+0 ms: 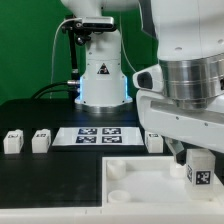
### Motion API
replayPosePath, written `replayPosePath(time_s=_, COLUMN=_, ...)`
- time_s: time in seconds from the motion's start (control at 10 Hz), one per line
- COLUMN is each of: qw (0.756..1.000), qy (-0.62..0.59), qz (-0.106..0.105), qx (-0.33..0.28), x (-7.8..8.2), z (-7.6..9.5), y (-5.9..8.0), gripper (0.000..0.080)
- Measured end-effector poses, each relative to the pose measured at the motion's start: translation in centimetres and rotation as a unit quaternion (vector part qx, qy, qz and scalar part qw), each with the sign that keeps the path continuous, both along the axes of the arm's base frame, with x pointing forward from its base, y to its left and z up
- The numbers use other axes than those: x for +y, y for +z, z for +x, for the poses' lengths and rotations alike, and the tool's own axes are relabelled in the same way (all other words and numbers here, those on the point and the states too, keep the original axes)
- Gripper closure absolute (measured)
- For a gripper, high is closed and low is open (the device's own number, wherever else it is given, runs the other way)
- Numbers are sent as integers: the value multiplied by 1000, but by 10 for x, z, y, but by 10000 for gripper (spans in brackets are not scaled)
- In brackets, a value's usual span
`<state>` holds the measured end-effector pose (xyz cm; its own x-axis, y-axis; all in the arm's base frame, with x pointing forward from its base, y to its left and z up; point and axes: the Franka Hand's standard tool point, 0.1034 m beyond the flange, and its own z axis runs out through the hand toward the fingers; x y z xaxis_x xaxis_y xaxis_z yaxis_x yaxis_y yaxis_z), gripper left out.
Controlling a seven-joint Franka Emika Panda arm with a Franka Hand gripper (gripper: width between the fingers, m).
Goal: Assemble one leg
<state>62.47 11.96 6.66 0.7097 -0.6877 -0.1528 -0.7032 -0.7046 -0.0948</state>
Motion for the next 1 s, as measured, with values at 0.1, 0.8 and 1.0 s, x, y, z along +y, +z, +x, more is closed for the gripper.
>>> replayPosePath(time_s=0.1, qw=997, qy=70, qz=0, qx=-11, x=-1, z=-1, y=0, gripper=150)
replayPosePath(time_s=0.8, qw=933, qy=355, qz=-26, qx=-59, x=-6, z=1, y=7, gripper=422)
replayPosePath(time_s=1.0, qw=965, qy=255, qz=-28, qx=-47, x=-6, z=1, y=7, gripper=508)
